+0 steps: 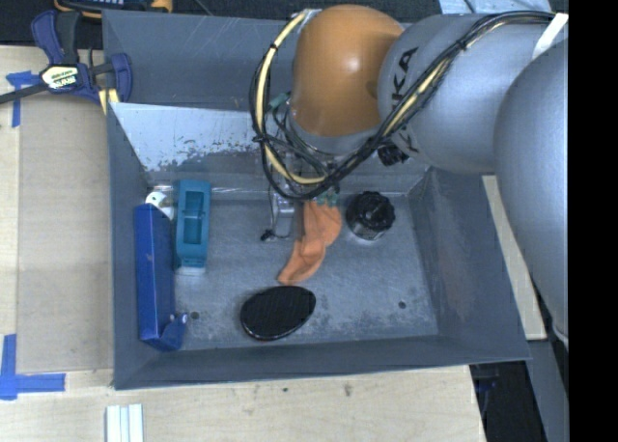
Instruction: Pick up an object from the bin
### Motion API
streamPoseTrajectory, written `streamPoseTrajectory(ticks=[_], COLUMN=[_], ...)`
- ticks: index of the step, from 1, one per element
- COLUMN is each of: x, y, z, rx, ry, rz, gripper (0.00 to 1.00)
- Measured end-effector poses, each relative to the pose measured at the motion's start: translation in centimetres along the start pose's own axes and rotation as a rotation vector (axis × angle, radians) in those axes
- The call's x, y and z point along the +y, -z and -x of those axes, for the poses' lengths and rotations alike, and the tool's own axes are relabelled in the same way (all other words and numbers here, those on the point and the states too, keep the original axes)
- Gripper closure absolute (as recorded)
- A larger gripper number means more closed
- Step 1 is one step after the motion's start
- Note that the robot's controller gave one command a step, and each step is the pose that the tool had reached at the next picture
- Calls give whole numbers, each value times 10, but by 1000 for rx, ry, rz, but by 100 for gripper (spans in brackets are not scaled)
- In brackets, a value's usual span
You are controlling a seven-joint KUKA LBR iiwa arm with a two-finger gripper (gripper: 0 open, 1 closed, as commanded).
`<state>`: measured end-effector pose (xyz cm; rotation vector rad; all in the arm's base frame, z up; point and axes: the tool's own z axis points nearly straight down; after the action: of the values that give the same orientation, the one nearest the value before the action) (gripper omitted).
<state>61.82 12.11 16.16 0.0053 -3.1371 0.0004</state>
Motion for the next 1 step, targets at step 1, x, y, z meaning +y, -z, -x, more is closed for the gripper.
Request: streamPoseTrajectory(ticks=[1], x=[-1], y=[5], z=[1], rx=[-7], ry=[-2], rz=[1], gripper=[0])
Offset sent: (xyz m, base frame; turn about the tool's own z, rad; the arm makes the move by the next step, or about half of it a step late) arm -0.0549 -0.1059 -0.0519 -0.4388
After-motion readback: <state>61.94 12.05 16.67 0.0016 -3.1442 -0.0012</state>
